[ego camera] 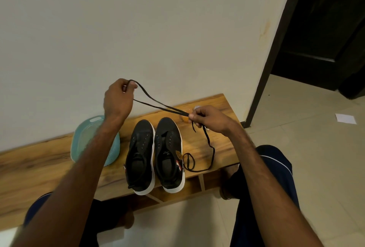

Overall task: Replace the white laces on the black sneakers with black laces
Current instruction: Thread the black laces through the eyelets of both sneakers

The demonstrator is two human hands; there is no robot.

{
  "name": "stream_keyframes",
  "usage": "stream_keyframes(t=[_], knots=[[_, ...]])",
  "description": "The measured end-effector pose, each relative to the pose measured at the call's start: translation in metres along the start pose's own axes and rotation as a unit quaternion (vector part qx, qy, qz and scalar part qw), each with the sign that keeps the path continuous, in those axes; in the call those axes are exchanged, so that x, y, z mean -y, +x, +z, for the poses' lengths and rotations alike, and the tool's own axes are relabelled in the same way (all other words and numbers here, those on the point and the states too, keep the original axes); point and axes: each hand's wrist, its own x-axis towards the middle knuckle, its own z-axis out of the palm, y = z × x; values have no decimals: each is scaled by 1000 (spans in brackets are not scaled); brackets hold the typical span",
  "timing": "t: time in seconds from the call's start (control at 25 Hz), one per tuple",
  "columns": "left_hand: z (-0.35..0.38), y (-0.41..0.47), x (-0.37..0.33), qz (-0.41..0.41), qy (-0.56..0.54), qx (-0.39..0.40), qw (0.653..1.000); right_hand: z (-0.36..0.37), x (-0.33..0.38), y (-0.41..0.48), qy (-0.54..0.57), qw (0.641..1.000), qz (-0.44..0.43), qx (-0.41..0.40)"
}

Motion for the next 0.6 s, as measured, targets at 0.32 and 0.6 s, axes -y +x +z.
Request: stream_keyframes(t=[0.32,0.6], knots=[[74,-70,-20,130,122,257,950,-6,-22,0,-299,945,104,-77],[115,-108,3,128,182,369,903,-24,-13,-1,-81,959,8,-271]])
